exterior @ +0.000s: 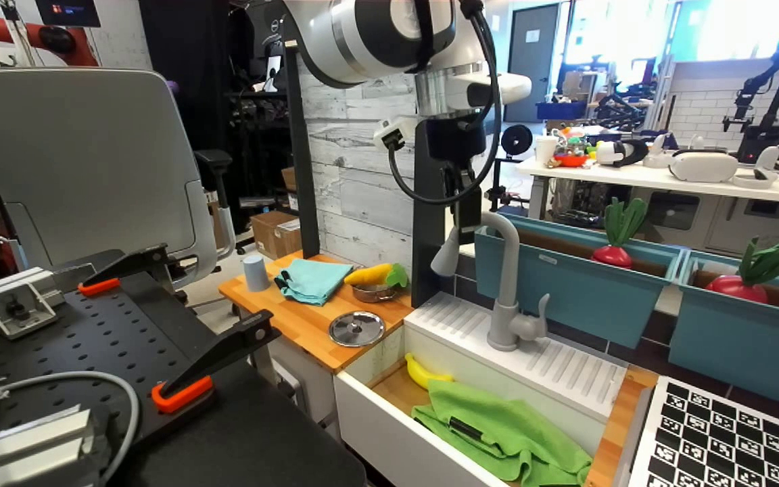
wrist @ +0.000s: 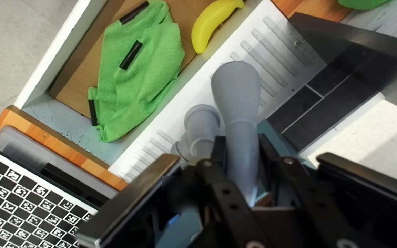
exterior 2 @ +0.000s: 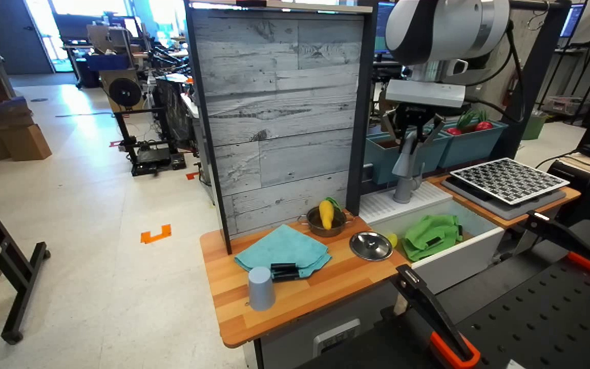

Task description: Turn the tap nozzle to the right

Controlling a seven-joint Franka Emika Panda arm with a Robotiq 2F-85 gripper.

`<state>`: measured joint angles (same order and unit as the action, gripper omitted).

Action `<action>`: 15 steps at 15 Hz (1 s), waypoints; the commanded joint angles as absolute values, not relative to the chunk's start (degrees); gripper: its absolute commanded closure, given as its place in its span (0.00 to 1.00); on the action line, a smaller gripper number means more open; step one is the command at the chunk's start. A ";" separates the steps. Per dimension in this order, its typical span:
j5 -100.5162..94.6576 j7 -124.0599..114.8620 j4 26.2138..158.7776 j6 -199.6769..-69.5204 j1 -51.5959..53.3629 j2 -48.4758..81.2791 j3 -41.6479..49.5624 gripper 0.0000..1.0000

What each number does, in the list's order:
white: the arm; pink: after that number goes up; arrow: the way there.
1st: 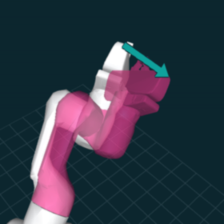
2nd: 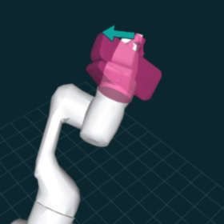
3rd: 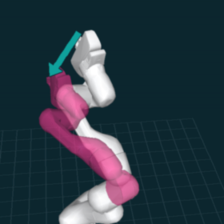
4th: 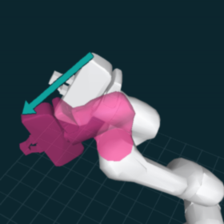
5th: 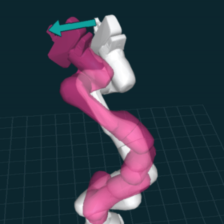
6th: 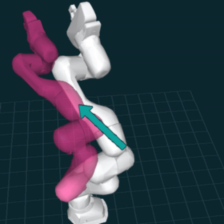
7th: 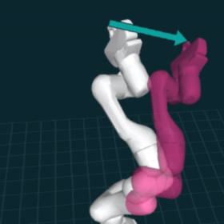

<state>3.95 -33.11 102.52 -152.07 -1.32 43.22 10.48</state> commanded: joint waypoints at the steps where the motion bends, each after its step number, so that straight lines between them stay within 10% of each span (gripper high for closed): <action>1: 3.92 -27.03 105.40 -154.19 -2.57 42.57 11.58 0.94; 10: 6.25 -17.36 104.54 -152.16 -8.05 42.35 9.64 0.94; 11: 6.63 -16.78 104.68 -151.99 -8.43 42.11 9.34 0.49; 15: 7.95 -14.45 105.05 -151.45 -10.18 41.47 8.68 0.29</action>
<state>6.59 -18.48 104.10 -151.85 -6.87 42.74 8.86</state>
